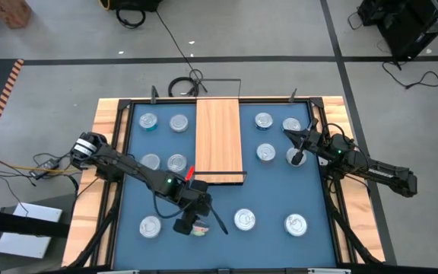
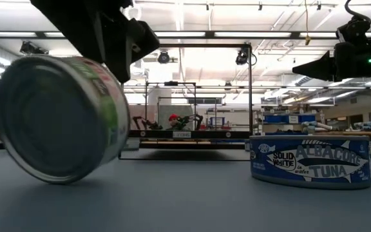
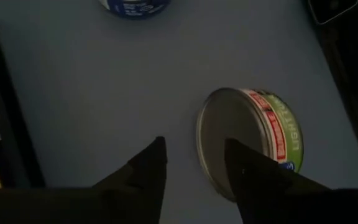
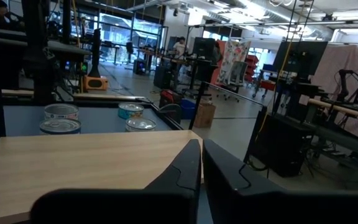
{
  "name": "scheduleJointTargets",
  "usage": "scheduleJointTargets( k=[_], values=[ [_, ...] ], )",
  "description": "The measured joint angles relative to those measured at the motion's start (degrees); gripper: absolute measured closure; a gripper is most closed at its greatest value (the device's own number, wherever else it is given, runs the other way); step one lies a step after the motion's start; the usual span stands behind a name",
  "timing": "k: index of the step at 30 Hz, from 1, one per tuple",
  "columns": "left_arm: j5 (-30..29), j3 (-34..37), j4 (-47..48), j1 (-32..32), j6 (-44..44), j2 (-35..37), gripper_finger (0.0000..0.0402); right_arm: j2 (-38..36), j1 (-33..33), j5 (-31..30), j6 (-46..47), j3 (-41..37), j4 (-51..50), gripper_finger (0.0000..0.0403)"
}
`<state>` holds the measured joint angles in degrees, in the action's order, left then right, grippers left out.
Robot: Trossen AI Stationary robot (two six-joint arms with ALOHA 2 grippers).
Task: Stack canned seafood by type on shelf
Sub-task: Put the green tuna can on the shelf
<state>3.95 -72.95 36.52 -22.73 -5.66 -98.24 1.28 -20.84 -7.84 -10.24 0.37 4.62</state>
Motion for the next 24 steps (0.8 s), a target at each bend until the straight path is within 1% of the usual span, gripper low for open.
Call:
scheduleJointTargets(
  k=[9,15,17,19,22,24],
  values=[
    [0.0,-1.5,-0.4,-3.5,-4.3,0.1,0.0193,0.0,0.0,0.0,0.0,0.0,0.0,0.0372],
    [-1.5,-1.3,-0.2,-7.6,-5.1,-0.1,0.0191,0.0,0.0,0.0,0.0,0.0,0.0,0.0375],
    [-3.6,-0.4,-1.0,-9.0,-5.1,-0.2,0.0201,0.0,0.0,0.0,0.0,0.0,0.0,0.0375],
    [-5.0,0.8,-1.1,-9.5,-6.8,-0.2,0.022,0.0,0.0,0.0,0.0,0.0,0.0,0.0373],
    [-5.3,3.5,-1.9,-8.2,-12.1,-0.2,0.0261,0.0,0.0,0.0,0.0,0.0,0.0,0.0371],
    [-4.1,5.7,-3.9,-7.2,-14.1,-0.2,0.0295,0.0,0.0,0.0,0.0,0.0,0.0,0.0371]
  ],
)
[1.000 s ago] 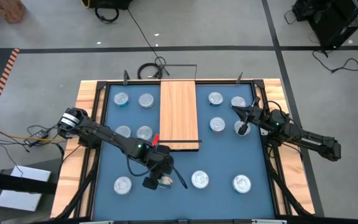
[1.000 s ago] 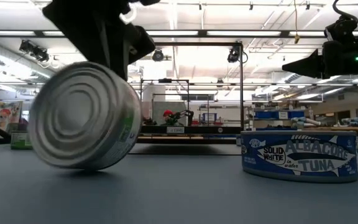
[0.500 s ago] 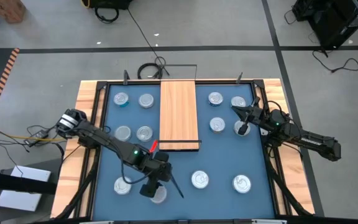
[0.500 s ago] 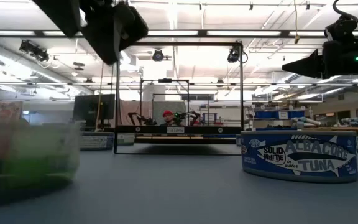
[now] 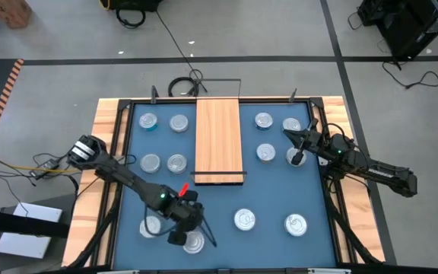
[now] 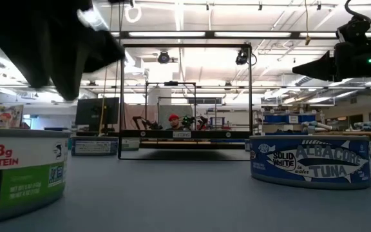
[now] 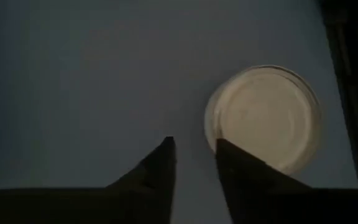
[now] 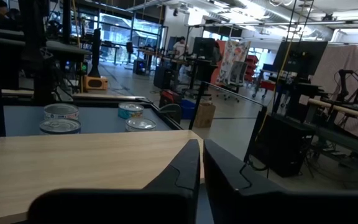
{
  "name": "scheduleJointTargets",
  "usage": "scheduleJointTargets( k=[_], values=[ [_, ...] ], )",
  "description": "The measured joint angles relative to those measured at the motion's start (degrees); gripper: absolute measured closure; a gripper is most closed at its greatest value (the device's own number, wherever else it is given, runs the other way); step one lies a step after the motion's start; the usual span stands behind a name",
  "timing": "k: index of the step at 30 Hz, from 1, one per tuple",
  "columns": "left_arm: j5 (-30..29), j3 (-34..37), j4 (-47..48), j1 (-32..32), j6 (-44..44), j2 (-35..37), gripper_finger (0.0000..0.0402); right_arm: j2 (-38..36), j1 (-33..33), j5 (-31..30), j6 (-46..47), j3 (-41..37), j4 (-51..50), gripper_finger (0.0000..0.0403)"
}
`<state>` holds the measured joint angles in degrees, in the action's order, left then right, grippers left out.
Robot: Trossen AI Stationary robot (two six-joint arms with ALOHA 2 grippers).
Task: Stack canned seafood by type on shelf
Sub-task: Put the green tuna can on the shelf
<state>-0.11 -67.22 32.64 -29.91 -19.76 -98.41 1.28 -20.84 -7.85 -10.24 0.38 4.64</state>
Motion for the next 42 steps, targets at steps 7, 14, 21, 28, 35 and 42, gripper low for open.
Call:
scheduleJointTargets(
  k=[7,14,21,28,35,42],
  values=[
    [5.3,4.4,-6.6,2.3,-1.7,0.0,0.0392,0.0,0.0,0.0,0.0,0.0,0.0,0.0375],
    [7.4,4.5,-9.2,2.0,-2.9,0.0,0.0374,0.0,0.0,0.0,0.0,0.0,0.0,0.0373],
    [7.4,4.8,-7.9,1.6,-4.6,-1.7,0.0336,0.0,0.0,0.0,0.0,0.0,0.0,0.0372],
    [8.2,4.8,-8.6,1.7,-4.6,-2.7,0.033,0.0,0.0,0.0,0.0,0.0,0.2,0.0375],
    [9.1,4.5,-9.7,1.7,-4.5,-4.6,0.0331,0.0,0.0,0.0,0.0,0.0,0.1,0.0371],
    [9.5,4.5,-9.7,1.7,-3.4,-4.6,0.0389,0.0,0.0,0.0,0.0,0.0,0.0,0.0374]
  ],
)
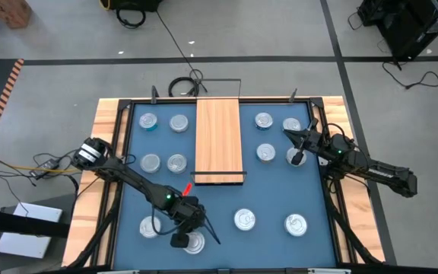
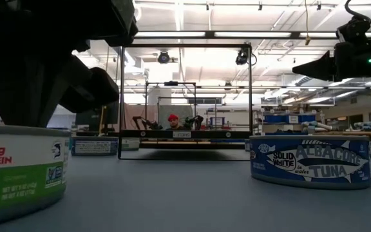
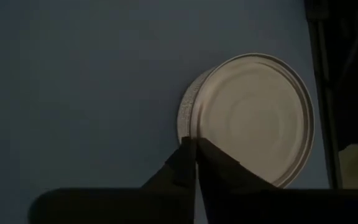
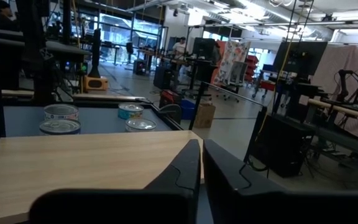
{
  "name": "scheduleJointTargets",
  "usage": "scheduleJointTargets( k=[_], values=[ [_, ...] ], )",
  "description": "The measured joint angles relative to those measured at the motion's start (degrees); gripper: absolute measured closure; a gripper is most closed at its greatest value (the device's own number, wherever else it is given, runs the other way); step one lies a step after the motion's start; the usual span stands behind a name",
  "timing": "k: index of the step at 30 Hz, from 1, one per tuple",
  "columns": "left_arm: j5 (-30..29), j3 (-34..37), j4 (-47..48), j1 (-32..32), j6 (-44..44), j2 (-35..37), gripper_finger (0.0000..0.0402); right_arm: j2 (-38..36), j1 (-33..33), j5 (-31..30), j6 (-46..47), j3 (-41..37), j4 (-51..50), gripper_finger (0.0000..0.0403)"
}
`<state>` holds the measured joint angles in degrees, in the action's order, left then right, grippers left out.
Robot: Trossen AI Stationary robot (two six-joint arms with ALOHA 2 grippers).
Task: Stack canned seafood by type on shelf
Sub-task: Put the green tuna can on the shelf
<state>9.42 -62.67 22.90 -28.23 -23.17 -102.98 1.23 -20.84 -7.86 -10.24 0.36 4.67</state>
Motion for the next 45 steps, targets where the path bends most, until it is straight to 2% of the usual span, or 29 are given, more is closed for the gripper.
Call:
scheduleJointTargets(
  k=[7,19,24,30,41,45],
  values=[
    [-2.1,0.0,1.4,0.1,0.5,0.9,0.0398,0.0,0.0,0.0,0.0,0.0,0.0,0.0374],
    [-8.1,-4.2,12.0,0.5,3.6,2.5,0.04,0.0,0.0,0.0,0.0,0.0,0.0,0.0374],
    [-3.5,-4.4,6.3,-1.6,12.4,2.8,0.0401,0.0,0.0,0.0,0.0,0.0,0.0,0.0375],
    [-4.5,-4.4,6.2,-5.1,21.4,1.6,0.0401,0.0,0.0,0.0,0.0,0.0,0.0,0.0371],
    [-13.4,-4.6,11.6,-5.2,20.1,-0.3,0.0401,0.0,0.0,0.0,0.0,0.0,0.0,0.0376],
    [-19.3,-4.4,16.6,-3.9,18.5,1.0,0.0401,0.0,0.0,0.0,0.0,0.0,0.0,0.0373]
  ],
)
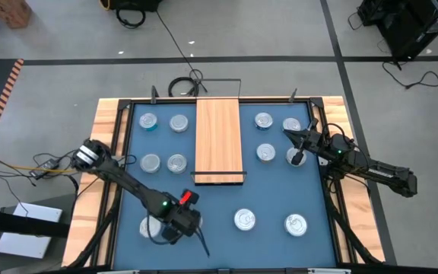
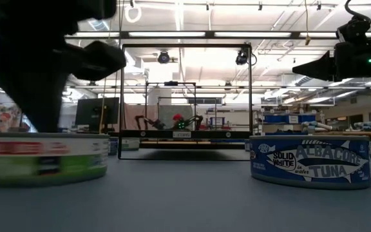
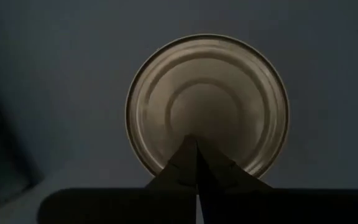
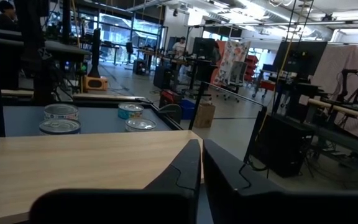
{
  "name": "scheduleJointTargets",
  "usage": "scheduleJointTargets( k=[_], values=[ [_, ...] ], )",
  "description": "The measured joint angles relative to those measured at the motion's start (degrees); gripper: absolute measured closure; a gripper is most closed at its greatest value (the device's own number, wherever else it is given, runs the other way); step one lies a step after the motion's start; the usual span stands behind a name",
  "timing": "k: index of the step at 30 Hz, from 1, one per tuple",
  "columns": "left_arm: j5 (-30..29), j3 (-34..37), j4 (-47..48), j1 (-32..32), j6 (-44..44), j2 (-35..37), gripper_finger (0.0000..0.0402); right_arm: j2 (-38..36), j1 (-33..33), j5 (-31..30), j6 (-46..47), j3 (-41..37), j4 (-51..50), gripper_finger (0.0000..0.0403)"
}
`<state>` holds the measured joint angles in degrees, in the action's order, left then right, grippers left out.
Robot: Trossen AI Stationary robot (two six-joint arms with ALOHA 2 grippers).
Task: Stack canned seafood by type on shelf
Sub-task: Put the green tuna can on the shelf
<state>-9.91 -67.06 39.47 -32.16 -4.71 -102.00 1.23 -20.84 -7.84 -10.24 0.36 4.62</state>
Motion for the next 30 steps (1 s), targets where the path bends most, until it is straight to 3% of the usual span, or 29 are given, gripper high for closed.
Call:
scheduleJointTargets(
  k=[3,9,15,22,30],
  values=[
    [-1.6,0.2,2.2,0.8,-1.8,1.6,0.0401,0.0,0.0,0.0,0.0,0.0,0.0,0.0371],
    [1.4,0.1,-2.5,-2.0,-1.7,2.9,0.0382,0.0,0.0,0.0,0.0,0.0,0.0,0.0373],
    [-10.1,0.1,-1.8,-5.7,-1.6,1.7,0.0322,0.0,0.0,0.0,0.0,0.0,0.0,0.0375],
    [-11.0,0.1,-1.4,-6.8,-4.5,0.0,0.0266,0.0,0.0,0.0,0.0,0.0,0.2,0.0371],
    [-11.8,-0.1,0.3,-6.5,-8.4,-2.9,0.0262,0.0,0.0,0.0,0.0,0.0,0.6,0.0375]
  ],
)
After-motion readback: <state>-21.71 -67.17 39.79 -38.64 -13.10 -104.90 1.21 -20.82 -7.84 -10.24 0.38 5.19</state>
